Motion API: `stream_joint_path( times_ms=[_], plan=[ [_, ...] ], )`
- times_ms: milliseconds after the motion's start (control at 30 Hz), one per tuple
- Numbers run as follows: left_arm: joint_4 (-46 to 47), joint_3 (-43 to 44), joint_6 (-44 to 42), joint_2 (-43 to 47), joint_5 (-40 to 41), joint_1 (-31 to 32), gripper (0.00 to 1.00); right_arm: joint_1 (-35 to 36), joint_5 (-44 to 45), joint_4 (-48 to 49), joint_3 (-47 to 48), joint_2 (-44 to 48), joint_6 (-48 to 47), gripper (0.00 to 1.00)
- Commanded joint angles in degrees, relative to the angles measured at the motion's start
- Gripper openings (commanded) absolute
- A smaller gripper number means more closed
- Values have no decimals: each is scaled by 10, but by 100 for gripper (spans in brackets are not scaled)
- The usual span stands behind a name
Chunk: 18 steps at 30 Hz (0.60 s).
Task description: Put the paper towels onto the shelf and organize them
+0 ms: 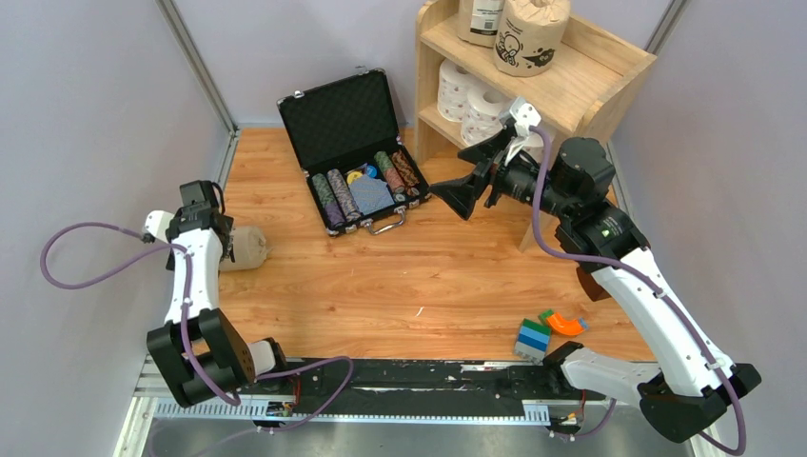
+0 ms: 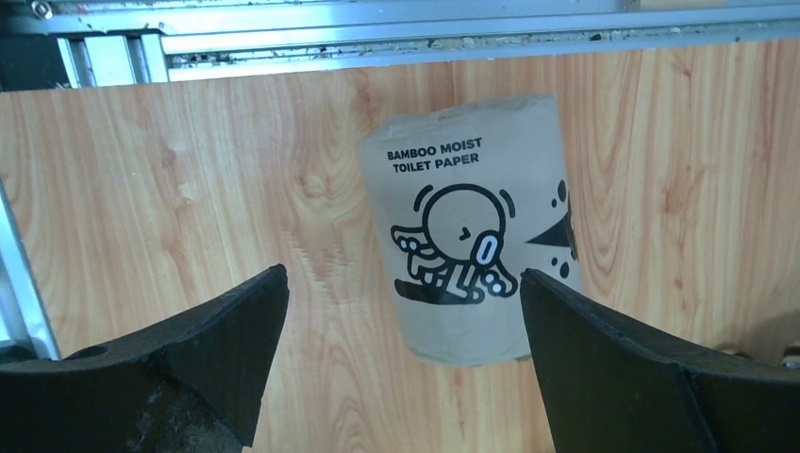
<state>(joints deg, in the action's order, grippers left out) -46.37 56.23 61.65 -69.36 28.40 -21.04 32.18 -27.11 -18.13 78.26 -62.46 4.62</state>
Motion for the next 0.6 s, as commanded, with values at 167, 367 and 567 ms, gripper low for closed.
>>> stream_joint_path(
  times_ms=[167, 367, 567],
  plan=[
    [43, 9, 61, -122, -23, -24, 100, 21, 51, 13, -12, 3, -44, 100],
    [128, -2, 6, -208, -80, -30, 100, 31, 55, 13, -15, -4, -68, 100],
    [146, 31, -49, -285, -124, -31, 100, 40, 51, 13, -17, -8, -75, 100]
  ],
)
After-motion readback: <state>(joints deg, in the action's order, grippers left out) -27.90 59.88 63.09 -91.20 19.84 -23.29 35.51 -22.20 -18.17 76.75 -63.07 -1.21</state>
